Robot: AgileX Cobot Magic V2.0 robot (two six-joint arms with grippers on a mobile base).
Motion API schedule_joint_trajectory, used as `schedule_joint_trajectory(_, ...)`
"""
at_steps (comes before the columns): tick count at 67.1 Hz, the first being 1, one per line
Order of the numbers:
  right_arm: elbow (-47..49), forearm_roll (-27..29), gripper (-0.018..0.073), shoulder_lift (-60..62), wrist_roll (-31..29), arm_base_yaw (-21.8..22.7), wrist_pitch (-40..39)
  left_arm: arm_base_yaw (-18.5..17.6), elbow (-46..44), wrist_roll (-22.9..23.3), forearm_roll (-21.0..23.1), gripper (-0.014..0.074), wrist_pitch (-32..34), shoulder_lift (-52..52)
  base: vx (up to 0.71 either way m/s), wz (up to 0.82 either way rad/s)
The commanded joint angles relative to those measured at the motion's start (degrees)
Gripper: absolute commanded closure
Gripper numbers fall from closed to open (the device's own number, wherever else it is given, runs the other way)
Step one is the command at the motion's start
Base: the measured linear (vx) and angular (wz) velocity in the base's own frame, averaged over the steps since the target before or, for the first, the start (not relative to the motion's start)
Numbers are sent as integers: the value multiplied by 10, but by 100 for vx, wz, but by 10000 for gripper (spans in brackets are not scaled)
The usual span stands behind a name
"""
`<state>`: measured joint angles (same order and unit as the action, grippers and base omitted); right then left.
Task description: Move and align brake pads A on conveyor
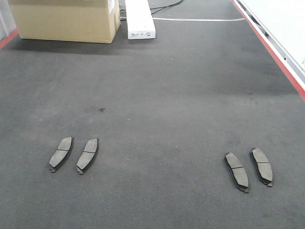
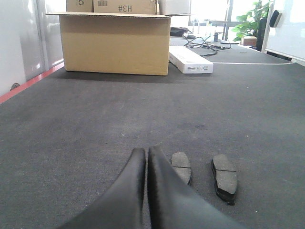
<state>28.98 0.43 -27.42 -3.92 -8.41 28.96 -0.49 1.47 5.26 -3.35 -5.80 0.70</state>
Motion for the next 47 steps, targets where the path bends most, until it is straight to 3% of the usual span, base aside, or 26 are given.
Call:
schedule_joint_trajectory(1, 15, -4, 571, -1, -5, 4, -42, 0, 11, -1, 5, 603, 48, 8, 0, 0)
schedule_joint_trajectory(47, 15, -19, 571, -1, -7, 4, -42, 0, 11, -1, 5, 603, 48, 8, 0, 0)
